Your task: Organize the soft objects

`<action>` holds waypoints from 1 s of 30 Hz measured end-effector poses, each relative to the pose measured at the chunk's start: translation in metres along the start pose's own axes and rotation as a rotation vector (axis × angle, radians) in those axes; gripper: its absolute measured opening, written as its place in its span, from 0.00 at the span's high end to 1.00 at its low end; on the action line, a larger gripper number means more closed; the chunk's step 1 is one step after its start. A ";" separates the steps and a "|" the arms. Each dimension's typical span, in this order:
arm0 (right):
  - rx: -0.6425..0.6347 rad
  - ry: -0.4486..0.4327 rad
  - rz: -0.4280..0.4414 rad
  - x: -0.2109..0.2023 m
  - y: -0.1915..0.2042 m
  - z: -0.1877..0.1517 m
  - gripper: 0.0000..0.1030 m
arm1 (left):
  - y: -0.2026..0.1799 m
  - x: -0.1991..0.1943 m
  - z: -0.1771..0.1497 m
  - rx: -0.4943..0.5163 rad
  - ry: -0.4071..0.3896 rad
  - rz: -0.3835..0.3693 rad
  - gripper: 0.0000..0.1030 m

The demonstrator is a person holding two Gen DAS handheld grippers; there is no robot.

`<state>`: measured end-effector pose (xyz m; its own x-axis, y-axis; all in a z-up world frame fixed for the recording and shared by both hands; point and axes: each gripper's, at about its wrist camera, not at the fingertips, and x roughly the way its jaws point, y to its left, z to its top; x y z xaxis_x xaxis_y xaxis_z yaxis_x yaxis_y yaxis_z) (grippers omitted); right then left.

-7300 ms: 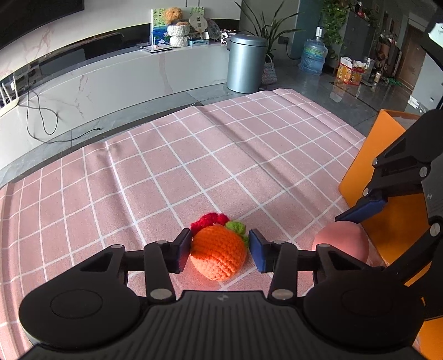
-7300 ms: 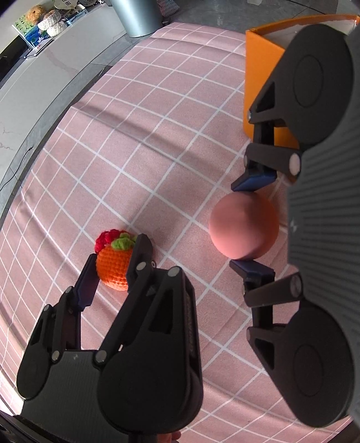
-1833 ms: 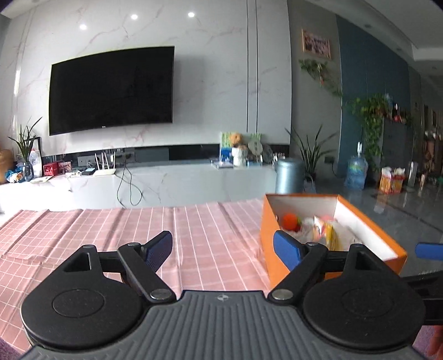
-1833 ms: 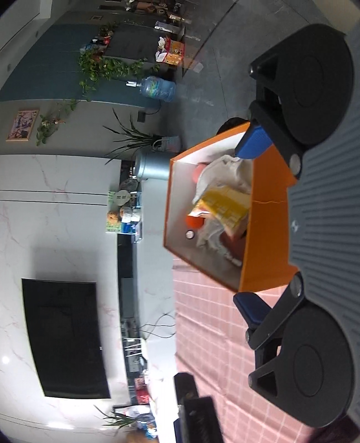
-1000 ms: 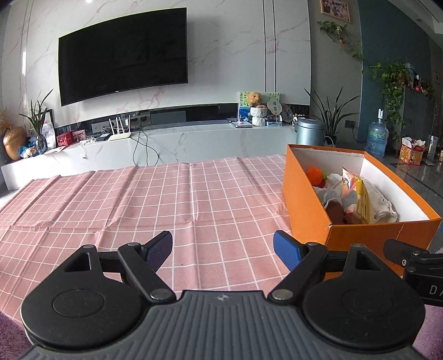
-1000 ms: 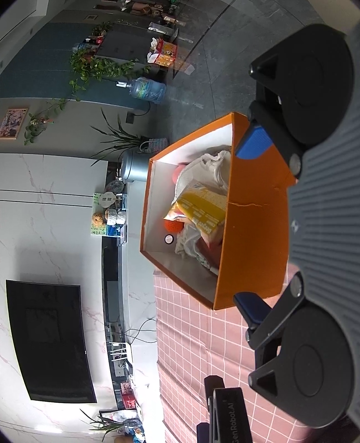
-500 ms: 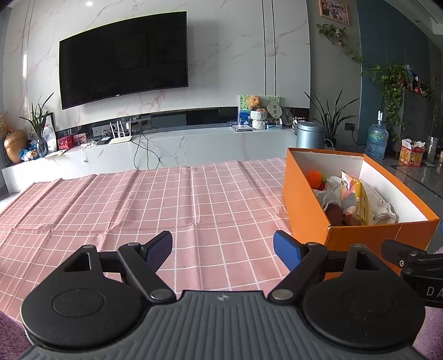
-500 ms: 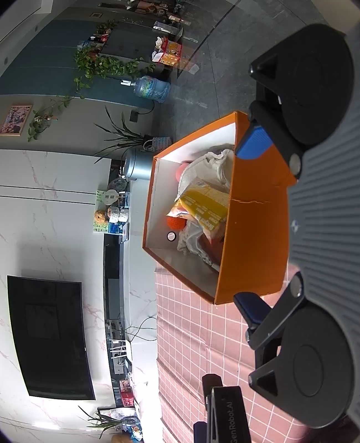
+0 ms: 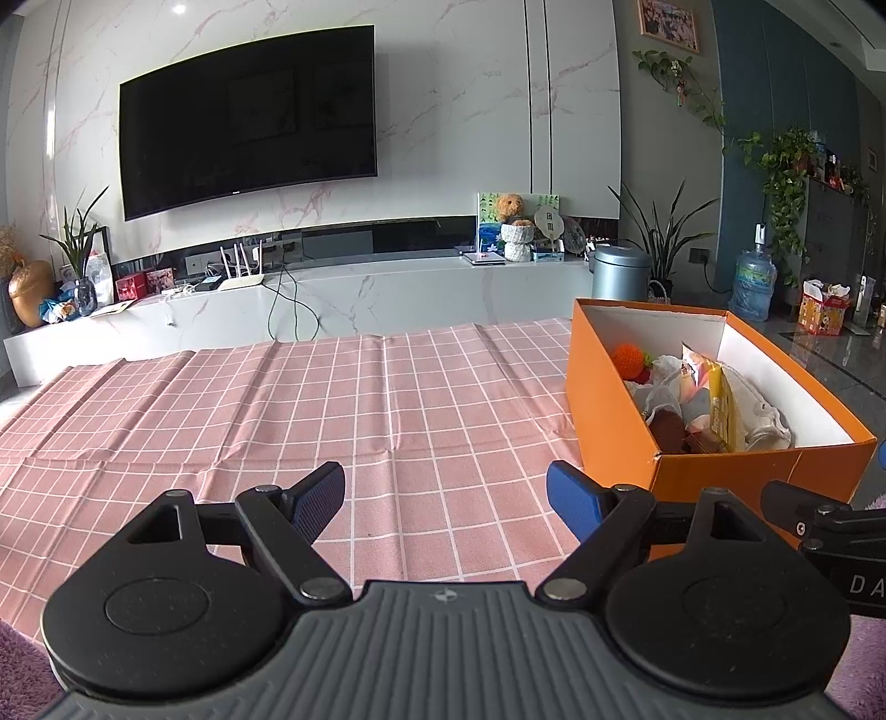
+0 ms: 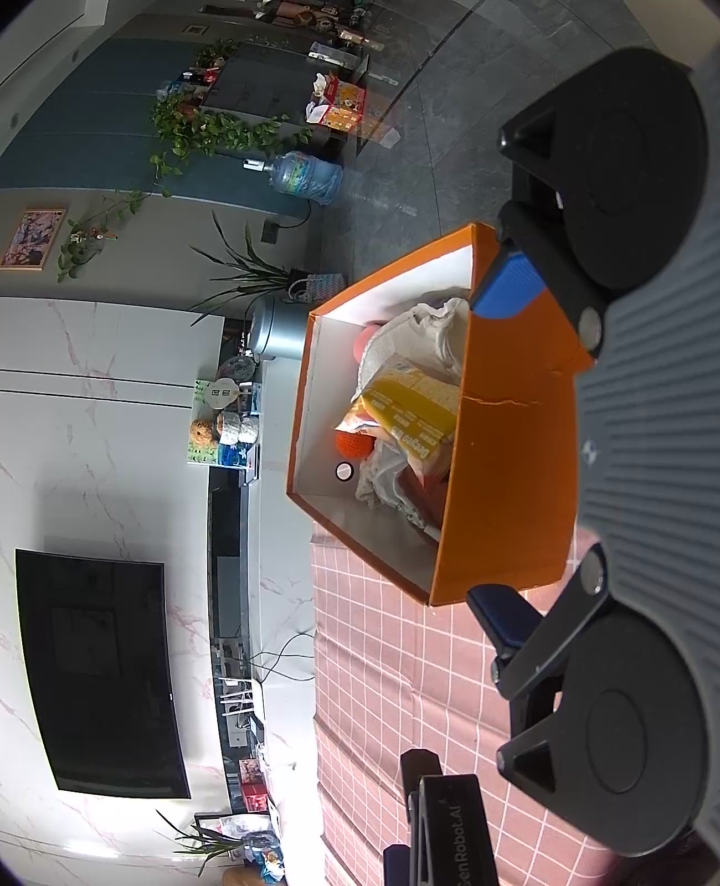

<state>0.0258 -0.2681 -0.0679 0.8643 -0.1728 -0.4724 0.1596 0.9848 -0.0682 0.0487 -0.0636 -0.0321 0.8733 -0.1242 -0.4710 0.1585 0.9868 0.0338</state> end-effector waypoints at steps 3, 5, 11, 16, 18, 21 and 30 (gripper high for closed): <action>-0.001 -0.001 0.001 -0.001 0.000 0.000 0.03 | 0.000 0.000 0.000 0.000 -0.001 0.000 0.06; -0.001 0.000 0.000 -0.001 0.000 0.000 0.03 | 0.000 -0.001 0.001 0.002 -0.004 -0.001 0.06; -0.004 -0.001 0.002 -0.002 0.001 0.000 0.03 | 0.000 -0.004 0.004 0.009 -0.005 -0.002 0.06; -0.004 -0.001 0.002 -0.002 0.001 0.000 0.03 | -0.001 -0.004 0.005 0.012 -0.004 0.000 0.06; -0.004 -0.001 0.002 -0.002 0.001 0.000 0.03 | -0.001 -0.004 0.004 0.013 -0.003 -0.001 0.06; -0.005 0.000 0.002 -0.002 0.001 0.001 0.03 | -0.002 -0.004 0.005 0.015 -0.003 0.000 0.06; -0.005 -0.001 0.003 -0.003 0.001 0.001 0.03 | -0.003 -0.004 0.004 0.014 -0.002 0.002 0.06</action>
<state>0.0239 -0.2663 -0.0662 0.8652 -0.1697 -0.4718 0.1546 0.9854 -0.0709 0.0470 -0.0663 -0.0267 0.8745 -0.1226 -0.4693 0.1636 0.9854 0.0473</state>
